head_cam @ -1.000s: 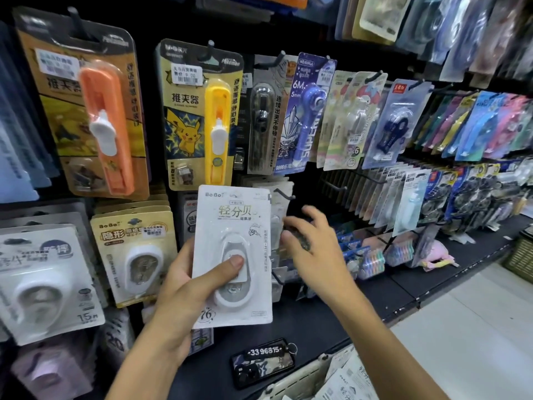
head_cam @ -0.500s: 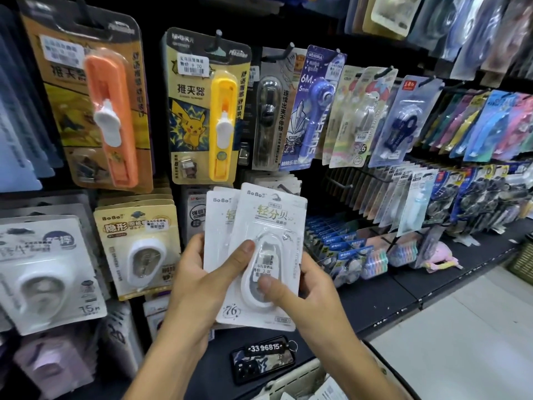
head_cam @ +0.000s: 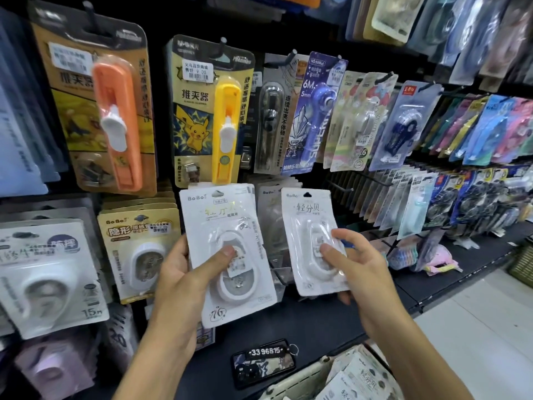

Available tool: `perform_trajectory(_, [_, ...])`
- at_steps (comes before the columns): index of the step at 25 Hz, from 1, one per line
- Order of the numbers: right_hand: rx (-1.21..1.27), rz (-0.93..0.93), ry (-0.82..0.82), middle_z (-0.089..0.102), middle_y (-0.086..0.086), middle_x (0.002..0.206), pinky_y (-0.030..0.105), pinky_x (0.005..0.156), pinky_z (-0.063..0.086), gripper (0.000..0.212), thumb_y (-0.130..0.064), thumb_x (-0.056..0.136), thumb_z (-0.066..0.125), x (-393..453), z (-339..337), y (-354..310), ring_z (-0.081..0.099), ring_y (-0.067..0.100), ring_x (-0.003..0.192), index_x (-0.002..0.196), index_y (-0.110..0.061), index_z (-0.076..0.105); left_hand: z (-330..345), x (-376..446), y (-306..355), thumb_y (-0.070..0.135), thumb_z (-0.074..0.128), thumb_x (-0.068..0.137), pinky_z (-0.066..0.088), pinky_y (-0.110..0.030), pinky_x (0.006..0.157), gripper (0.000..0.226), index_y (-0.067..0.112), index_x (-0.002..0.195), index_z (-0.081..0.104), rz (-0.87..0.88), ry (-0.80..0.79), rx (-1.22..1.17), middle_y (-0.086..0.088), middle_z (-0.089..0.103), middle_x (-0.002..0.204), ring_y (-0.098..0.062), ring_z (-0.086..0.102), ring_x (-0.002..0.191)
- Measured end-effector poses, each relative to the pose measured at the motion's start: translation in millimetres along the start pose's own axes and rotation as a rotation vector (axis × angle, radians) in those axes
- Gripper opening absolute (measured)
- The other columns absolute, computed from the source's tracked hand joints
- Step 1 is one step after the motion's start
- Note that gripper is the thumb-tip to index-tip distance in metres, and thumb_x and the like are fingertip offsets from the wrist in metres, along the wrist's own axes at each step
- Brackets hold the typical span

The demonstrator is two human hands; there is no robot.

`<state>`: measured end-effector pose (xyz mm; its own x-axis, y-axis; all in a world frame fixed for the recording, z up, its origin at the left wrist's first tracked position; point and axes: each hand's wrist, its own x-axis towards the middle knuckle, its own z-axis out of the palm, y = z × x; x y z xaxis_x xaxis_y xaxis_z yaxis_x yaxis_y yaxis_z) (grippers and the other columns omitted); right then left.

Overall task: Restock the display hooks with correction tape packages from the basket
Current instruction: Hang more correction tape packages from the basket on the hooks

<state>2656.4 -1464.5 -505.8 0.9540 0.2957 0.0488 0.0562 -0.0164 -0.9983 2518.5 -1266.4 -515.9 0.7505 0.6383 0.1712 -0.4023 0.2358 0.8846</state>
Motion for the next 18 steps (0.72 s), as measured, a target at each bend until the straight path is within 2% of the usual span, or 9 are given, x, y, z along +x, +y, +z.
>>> perform_trajectory(3, [-0.028, -0.022, -0.026, 0.077, -0.003, 0.089, 0.020, 0.043, 0.038, 0.025, -0.032, 0.085, 0.078, 0, -8, -1, 0.059, 0.005, 0.054, 0.107, -0.041, 0.071, 0, -1, 0, 0.017, 0.077, 0.066, 0.060, -0.021, 0.064, 0.049, 0.021, 0.115, 0.070, 0.001, -0.016, -0.003, 0.001, 0.080, 0.106, -0.017, 0.078, 0.092])
perform_trajectory(5, [-0.014, -0.071, -0.027, 0.078, -0.005, 0.099, 0.017, 0.054, 0.048, 0.028, -0.032, 0.084, 0.079, 2, -2, 1, 0.069, 0.002, 0.071, 0.110, -0.040, 0.072, 4, -3, -2, 0.018, 0.077, 0.066, 0.060, -0.022, 0.065, 0.051, 0.021, 0.116, 0.070, -0.016, -0.052, 0.003, 0.000, 0.080, 0.107, -0.019, 0.078, 0.094])
perform_trajectory(7, [-0.067, -0.107, -0.028, 0.074, -0.010, 0.113, 0.029, 0.078, 0.056, 0.034, -0.034, 0.086, 0.078, 8, 7, 2, 0.070, 0.008, 0.095, 0.118, -0.041, 0.069, 9, -3, -4, 0.019, 0.078, 0.066, 0.061, -0.024, 0.067, 0.052, 0.020, 0.117, 0.069, -0.027, -0.077, 0.004, -0.001, 0.080, 0.108, -0.021, 0.077, 0.095])
perform_trajectory(8, [-0.108, -0.095, -0.034, 0.069, -0.011, 0.118, 0.033, 0.082, 0.056, 0.039, -0.033, 0.088, 0.076, 11, 11, 1, 0.068, 0.011, 0.095, 0.126, -0.040, 0.066, 10, -3, -5, 0.019, 0.078, 0.066, 0.061, -0.024, 0.067, 0.053, 0.020, 0.118, 0.069, -0.029, -0.080, 0.004, -0.001, 0.080, 0.108, -0.021, 0.077, 0.095])
perform_trajectory(10, [-0.191, -0.016, -0.054, 0.056, -0.010, 0.126, 0.035, 0.081, 0.055, 0.050, -0.030, 0.093, 0.072, 15, 17, -1, 0.065, 0.012, 0.094, 0.139, -0.037, 0.054, 13, -1, -7, 0.021, 0.080, 0.065, 0.060, -0.023, 0.066, 0.053, 0.021, 0.117, 0.069, -0.026, -0.071, 0.001, -0.001, 0.080, 0.107, -0.020, 0.078, 0.094])
perform_trajectory(12, [-0.184, -0.035, -0.097, 0.054, -0.015, 0.133, 0.031, 0.086, 0.054, 0.050, -0.040, 0.090, 0.072, 6, 24, -1, 0.063, 0.001, 0.103, 0.135, -0.043, 0.051, 18, 0, -8, 0.025, 0.083, 0.062, 0.060, -0.022, 0.066, 0.053, 0.024, 0.114, 0.070, -0.020, -0.055, 0.004, 0.001, 0.080, 0.106, -0.018, 0.078, 0.093])
perform_trajectory(13, [-0.107, -0.089, -0.163, 0.061, -0.014, 0.129, 0.030, 0.086, 0.056, 0.049, -0.045, 0.085, 0.075, -2, 28, 2, 0.065, 0.001, 0.103, 0.129, -0.045, 0.054, 20, 1, -9, 0.027, 0.084, 0.060, 0.060, -0.023, 0.067, 0.054, 0.026, 0.113, 0.070, -0.015, -0.052, 0.008, 0.001, 0.080, 0.106, -0.017, 0.078, 0.093])
perform_trajectory(15, [0.000, -0.171, -0.325, 0.070, -0.007, 0.112, 0.036, 0.083, 0.061, 0.057, -0.044, 0.072, 0.084, -16, 37, 9, 0.071, 0.016, 0.096, 0.121, -0.046, 0.055, 22, 3, -10, 0.030, 0.086, 0.061, 0.061, -0.024, 0.068, 0.054, 0.028, 0.113, 0.071, -0.007, -0.067, 0.029, 0.001, 0.080, 0.107, -0.017, 0.077, 0.095])
perform_trajectory(18, [0.030, -0.213, -0.276, 0.073, -0.003, 0.102, 0.029, 0.071, 0.060, 0.057, -0.035, 0.068, 0.090, -18, 43, 14, 0.072, 0.022, 0.086, 0.114, -0.045, 0.058, 24, 4, -12, 0.035, 0.080, 0.075, 0.060, -0.023, 0.066, 0.042, 0.031, 0.116, 0.071, -0.012, -0.107, 0.049, 0.003, 0.079, 0.108, -0.016, 0.077, 0.094])
